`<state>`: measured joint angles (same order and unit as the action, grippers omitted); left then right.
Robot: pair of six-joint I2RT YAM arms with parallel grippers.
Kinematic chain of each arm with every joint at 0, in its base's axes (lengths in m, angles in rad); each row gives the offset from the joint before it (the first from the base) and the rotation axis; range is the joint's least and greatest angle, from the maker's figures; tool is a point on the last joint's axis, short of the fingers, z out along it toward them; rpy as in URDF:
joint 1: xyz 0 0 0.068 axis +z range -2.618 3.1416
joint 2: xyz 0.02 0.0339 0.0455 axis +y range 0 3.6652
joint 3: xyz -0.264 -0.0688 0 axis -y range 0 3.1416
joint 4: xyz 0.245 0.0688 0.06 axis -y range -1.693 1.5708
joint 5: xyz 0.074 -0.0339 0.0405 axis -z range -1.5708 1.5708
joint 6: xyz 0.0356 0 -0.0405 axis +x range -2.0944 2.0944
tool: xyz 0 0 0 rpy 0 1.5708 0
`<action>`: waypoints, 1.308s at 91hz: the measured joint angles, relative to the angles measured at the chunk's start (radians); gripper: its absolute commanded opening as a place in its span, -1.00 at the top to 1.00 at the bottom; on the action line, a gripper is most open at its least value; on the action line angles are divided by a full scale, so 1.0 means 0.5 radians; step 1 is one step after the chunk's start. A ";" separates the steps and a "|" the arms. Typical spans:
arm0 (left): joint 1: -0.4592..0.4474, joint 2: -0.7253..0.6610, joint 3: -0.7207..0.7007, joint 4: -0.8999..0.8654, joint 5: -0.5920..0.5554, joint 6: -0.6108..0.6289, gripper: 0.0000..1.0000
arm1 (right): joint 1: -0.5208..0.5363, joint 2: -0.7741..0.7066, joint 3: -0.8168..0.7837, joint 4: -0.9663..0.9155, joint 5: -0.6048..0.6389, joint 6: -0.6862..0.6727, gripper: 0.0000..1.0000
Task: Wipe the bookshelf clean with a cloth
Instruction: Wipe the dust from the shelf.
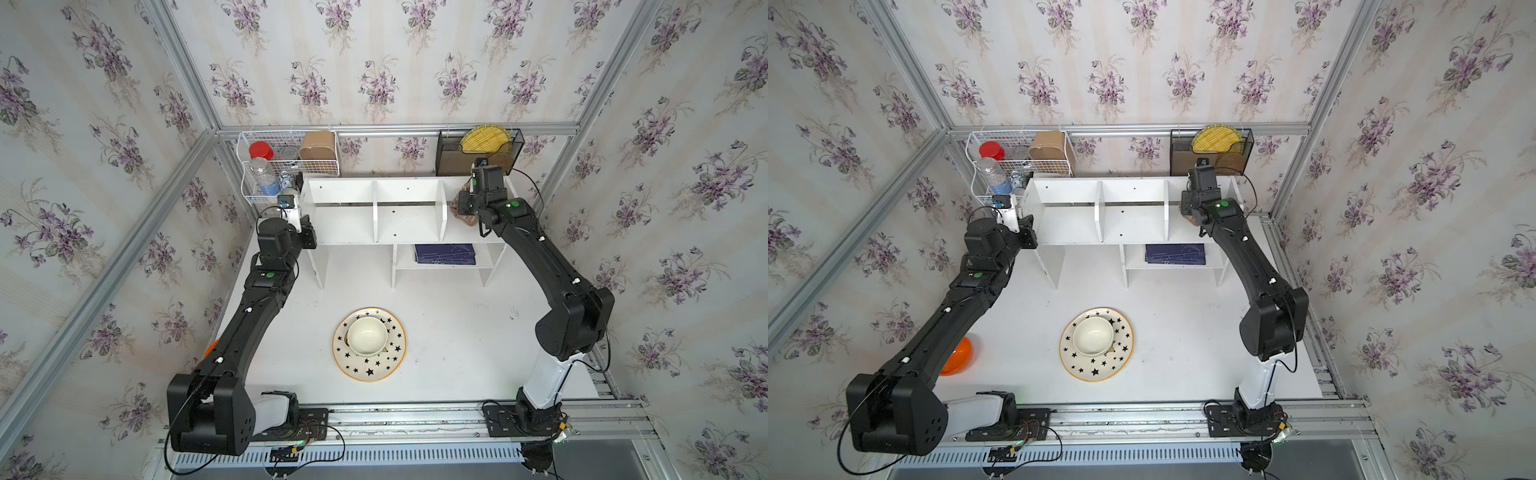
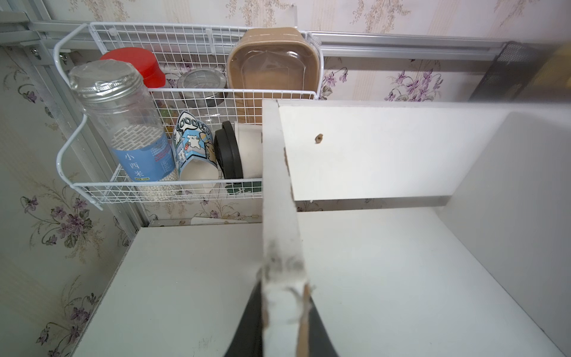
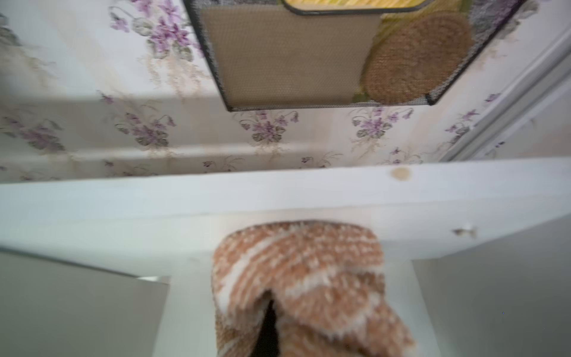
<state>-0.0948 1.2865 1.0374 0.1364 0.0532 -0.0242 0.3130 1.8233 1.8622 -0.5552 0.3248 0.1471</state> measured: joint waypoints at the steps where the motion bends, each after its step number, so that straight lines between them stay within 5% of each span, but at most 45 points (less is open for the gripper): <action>1: 0.000 0.000 0.000 0.000 0.000 0.001 1.00 | -0.002 -0.014 -0.027 0.011 0.008 0.007 1.00; 32: 0.001 0.023 0.011 0.010 0.012 0.008 1.00 | 0.054 -0.484 -0.800 0.252 -0.008 0.122 1.00; 56: 0.002 0.037 0.014 0.022 0.015 0.013 1.00 | 0.121 -0.332 -0.614 0.291 -0.262 0.216 1.00; 83: 0.002 0.040 0.014 0.031 0.020 0.021 1.00 | 0.072 -0.179 -0.266 0.247 -0.072 0.175 1.00; 119: 0.003 0.037 0.014 0.030 0.024 0.024 1.00 | 0.069 -0.605 -0.966 0.332 0.072 0.191 1.00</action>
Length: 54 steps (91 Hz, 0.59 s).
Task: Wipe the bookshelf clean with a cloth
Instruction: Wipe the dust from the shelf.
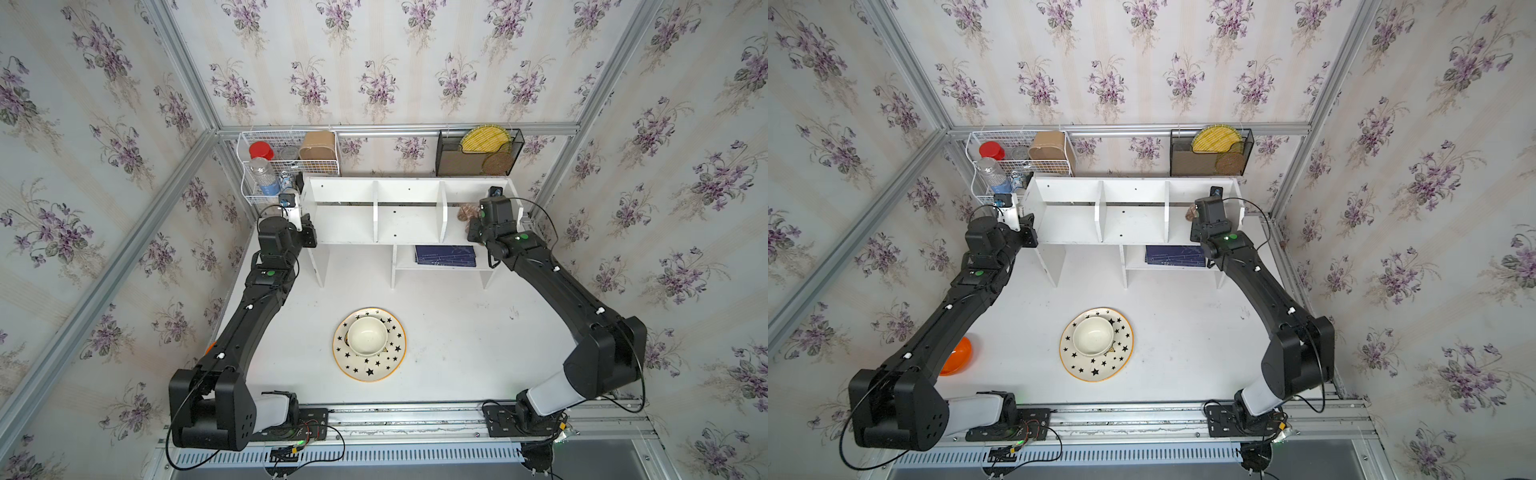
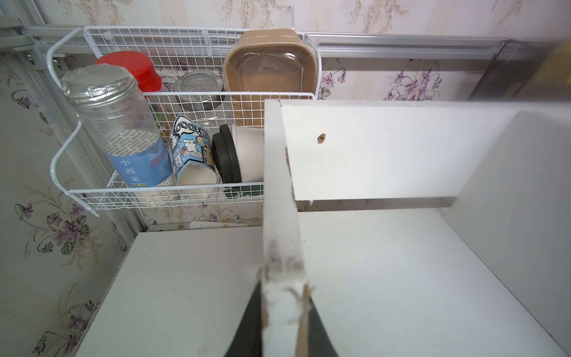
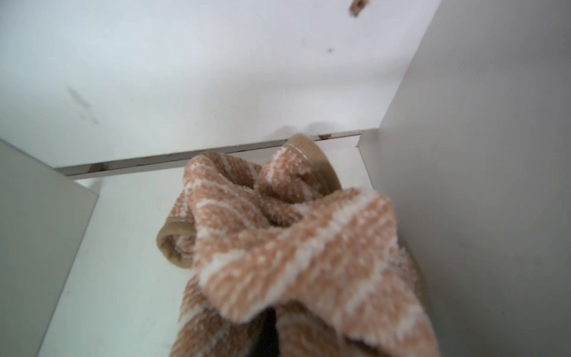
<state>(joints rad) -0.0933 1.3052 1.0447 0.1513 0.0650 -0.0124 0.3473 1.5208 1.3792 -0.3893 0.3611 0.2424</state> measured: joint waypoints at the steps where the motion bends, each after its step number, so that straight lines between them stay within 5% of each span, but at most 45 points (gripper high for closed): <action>1: 0.001 0.000 0.000 -0.001 0.000 0.000 1.00 | 0.002 -0.006 -0.008 0.005 -0.002 0.003 1.00; 28: 0.001 0.000 -0.001 0.000 0.002 0.005 1.00 | 0.101 0.167 0.136 0.136 -0.299 0.099 1.00; 54: 0.001 0.000 -0.004 0.005 0.003 0.007 1.00 | 0.020 0.389 0.531 -0.043 -0.200 0.027 1.00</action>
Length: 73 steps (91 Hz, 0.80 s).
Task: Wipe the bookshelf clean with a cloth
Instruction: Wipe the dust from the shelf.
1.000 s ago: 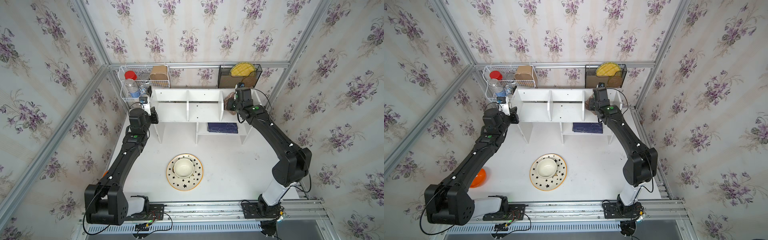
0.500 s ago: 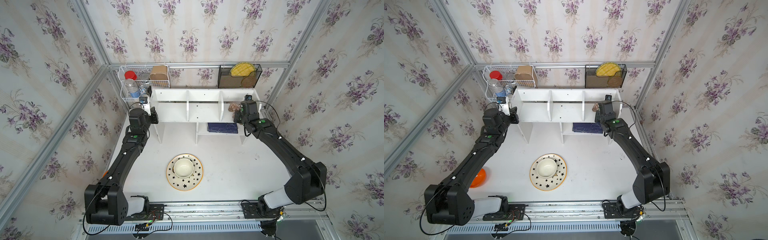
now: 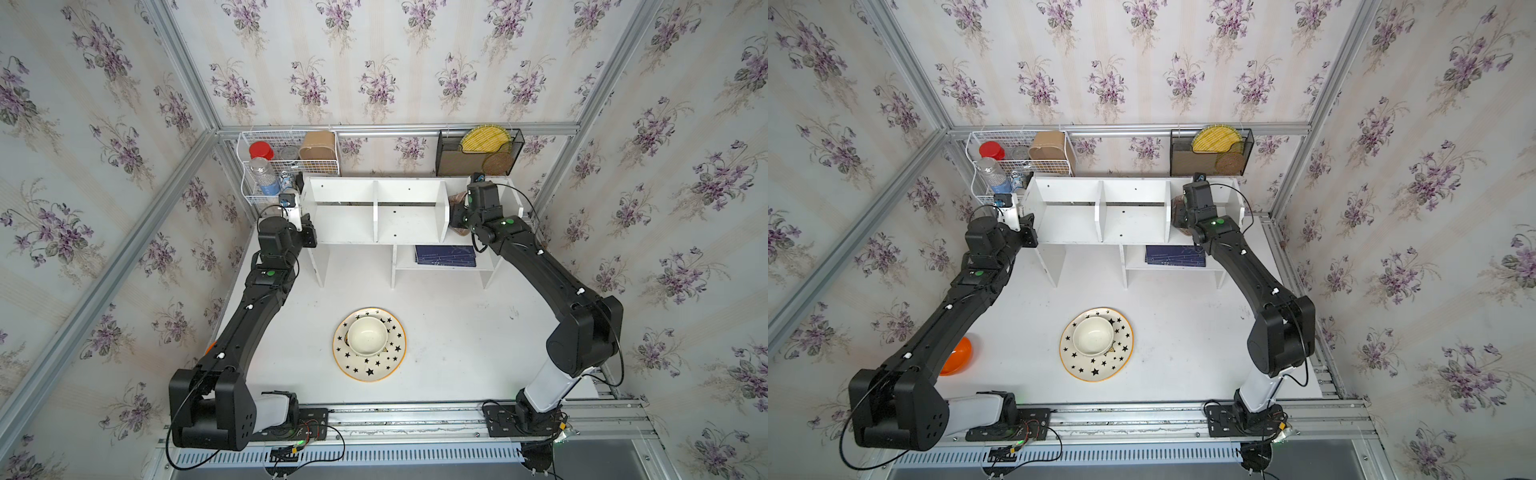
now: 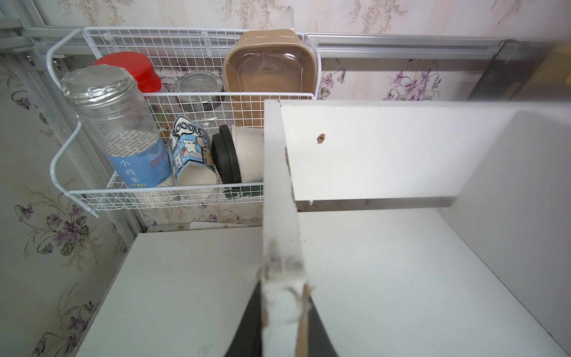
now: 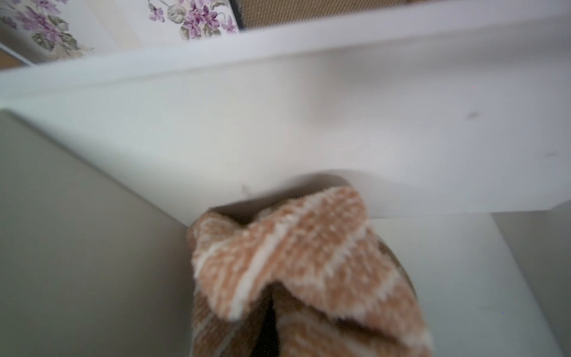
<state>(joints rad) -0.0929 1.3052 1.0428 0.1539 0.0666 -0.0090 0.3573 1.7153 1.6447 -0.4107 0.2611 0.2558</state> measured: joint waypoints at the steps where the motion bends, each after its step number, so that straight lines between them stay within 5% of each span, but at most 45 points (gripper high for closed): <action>1: 0.000 0.000 0.000 0.000 0.000 0.000 1.00 | -0.005 -0.005 -0.004 -0.005 0.013 -0.003 1.00; 40: 0.001 0.009 -0.001 0.013 0.004 0.008 1.00 | 0.098 -0.435 -0.620 0.139 0.117 0.027 1.00; 73: 0.001 -0.003 -0.001 -0.002 0.005 0.016 1.00 | 0.087 -0.104 -0.258 0.140 -0.157 0.114 1.00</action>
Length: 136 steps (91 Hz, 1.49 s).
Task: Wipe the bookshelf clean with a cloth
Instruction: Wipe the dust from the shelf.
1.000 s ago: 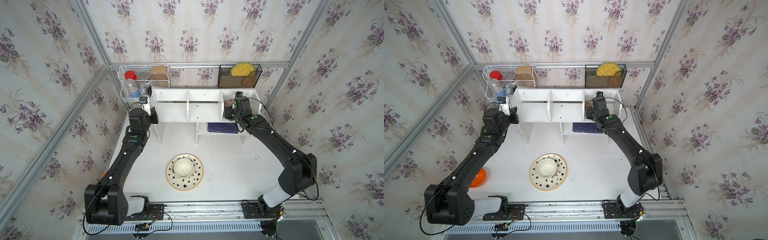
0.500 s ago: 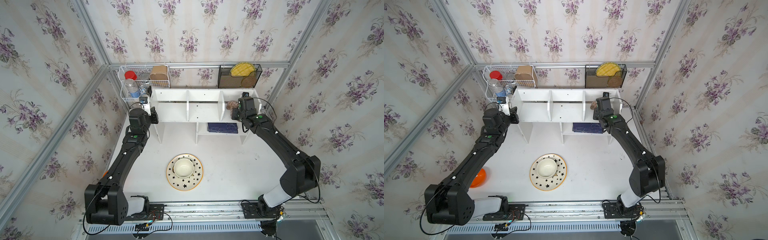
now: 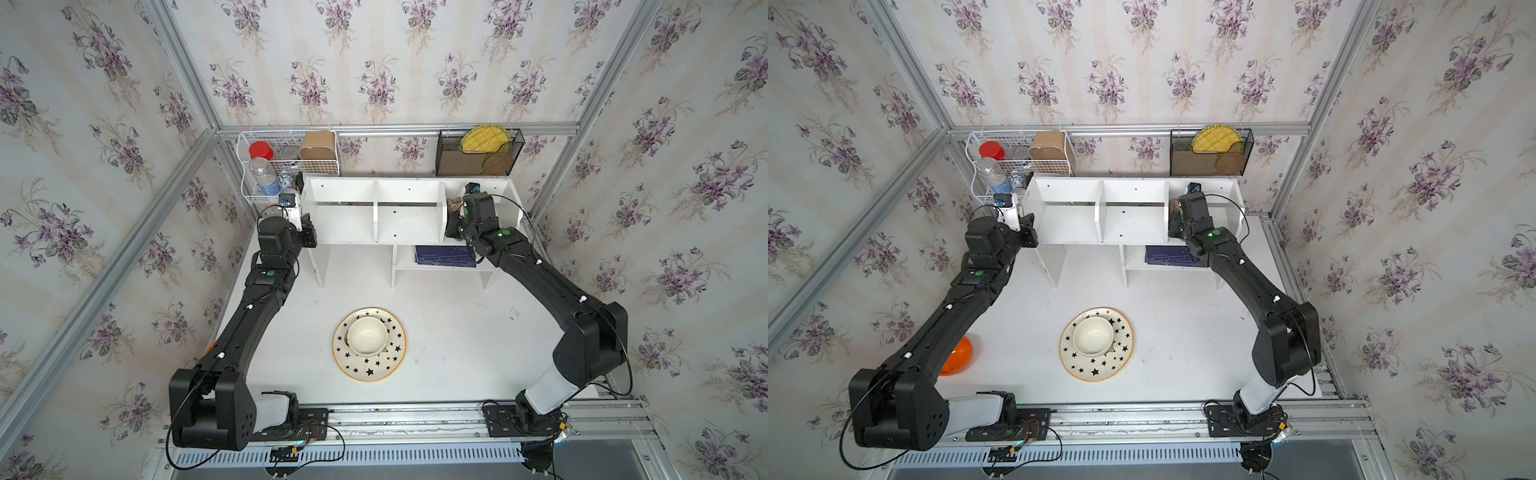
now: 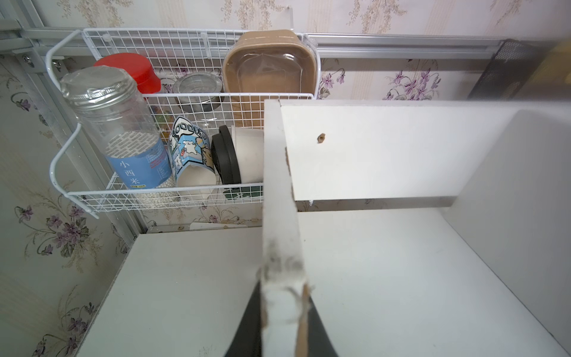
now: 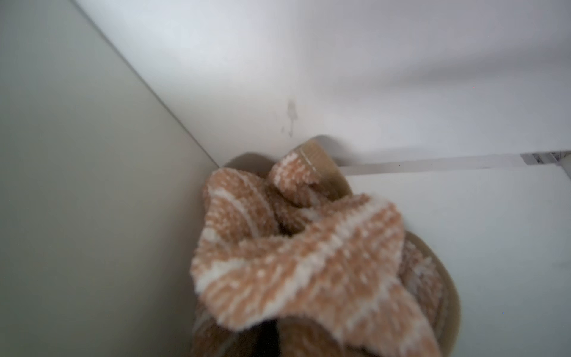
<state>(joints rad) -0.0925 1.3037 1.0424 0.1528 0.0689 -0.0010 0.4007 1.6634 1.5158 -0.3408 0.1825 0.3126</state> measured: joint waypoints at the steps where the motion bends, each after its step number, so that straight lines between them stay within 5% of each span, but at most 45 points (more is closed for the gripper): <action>1: 0.000 -0.001 0.000 -0.001 0.000 0.000 1.00 | -0.009 -0.001 0.000 -0.001 -0.004 0.002 1.00; 20: -0.001 -0.002 0.000 -0.005 0.005 0.000 1.00 | -0.150 -0.183 -0.187 -0.037 0.159 0.001 1.00; 42: -0.002 0.002 0.004 -0.008 0.012 0.005 1.00 | -0.064 -0.505 -0.516 -0.013 0.242 -0.050 1.00; 78: -0.005 0.002 0.005 -0.010 0.012 0.008 1.00 | 0.780 -0.849 -0.385 -0.272 0.436 -0.002 1.00; 114: -0.005 0.003 0.005 -0.009 0.012 0.011 1.00 | 0.871 -0.027 0.526 -0.215 0.504 0.040 1.00; 136: -0.007 0.002 0.005 -0.011 0.011 0.012 1.00 | 0.710 0.365 0.674 -0.213 0.409 0.050 1.00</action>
<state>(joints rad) -0.0959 1.3045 1.0447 0.1474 0.0742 0.0051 0.7555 1.8462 1.8530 -0.4473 0.3870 0.3378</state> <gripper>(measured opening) 0.166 0.087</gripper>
